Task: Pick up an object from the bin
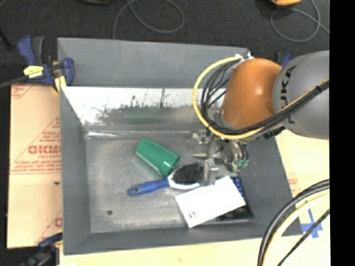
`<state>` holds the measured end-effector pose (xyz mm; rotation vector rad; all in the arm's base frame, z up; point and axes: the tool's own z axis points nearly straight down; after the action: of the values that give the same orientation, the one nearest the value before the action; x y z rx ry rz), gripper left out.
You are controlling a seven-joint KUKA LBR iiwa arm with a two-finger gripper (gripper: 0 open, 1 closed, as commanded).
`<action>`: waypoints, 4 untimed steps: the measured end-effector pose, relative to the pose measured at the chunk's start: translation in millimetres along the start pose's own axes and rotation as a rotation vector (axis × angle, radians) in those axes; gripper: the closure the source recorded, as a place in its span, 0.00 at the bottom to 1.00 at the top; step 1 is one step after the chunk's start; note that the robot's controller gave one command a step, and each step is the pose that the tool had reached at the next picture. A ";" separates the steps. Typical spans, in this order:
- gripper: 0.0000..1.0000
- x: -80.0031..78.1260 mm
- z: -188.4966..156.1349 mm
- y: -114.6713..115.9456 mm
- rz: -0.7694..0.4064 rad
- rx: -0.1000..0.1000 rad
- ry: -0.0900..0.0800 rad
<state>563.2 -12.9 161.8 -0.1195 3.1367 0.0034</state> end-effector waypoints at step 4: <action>1.00 2.1 91.2 -4.0 -0.239 0.002 0.002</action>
Offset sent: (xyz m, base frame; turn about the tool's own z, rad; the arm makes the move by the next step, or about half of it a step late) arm -0.0039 0.0017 -0.0918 -0.1995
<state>561.6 -16.8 70.6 -0.4926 3.1016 -0.0002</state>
